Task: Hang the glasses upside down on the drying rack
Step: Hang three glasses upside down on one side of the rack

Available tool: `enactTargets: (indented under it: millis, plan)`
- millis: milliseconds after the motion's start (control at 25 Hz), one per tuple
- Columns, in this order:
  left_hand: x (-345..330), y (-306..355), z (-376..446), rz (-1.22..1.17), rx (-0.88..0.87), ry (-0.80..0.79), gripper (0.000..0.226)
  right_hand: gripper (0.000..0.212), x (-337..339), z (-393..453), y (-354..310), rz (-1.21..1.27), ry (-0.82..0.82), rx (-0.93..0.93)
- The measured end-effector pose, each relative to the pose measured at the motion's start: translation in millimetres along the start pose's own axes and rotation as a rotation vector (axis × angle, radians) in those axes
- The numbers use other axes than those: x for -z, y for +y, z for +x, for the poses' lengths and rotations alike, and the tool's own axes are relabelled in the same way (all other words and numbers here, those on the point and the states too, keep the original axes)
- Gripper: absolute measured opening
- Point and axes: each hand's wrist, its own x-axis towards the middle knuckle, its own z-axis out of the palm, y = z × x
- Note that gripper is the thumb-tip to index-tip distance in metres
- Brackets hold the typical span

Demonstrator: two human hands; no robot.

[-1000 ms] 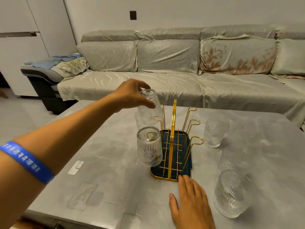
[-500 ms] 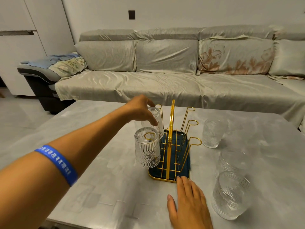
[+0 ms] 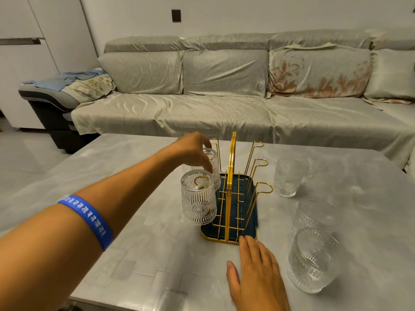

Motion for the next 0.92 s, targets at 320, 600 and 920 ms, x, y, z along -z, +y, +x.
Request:
enactTargets:
  millis: [320, 600, 920]
  plan:
    - [-9.1, -87.9, -5.8, -0.706, 0.166, 0.449, 0.032, 0.070, 3.7, -0.8, -2.0, 0.011, -0.008, -0.005]
    - [-98.7, -130.7, 30.9, -0.798, 0.334, 0.264, 0.068, 0.081, 19.0, 0.4, -6.5, 0.014, -0.050, -0.017]
    - [-108.0, -126.2, 60.3, -0.526, 0.386, 0.321, 0.048, 0.090, 11.4, 11.2, -1.7, -0.076, 0.064, 0.003]
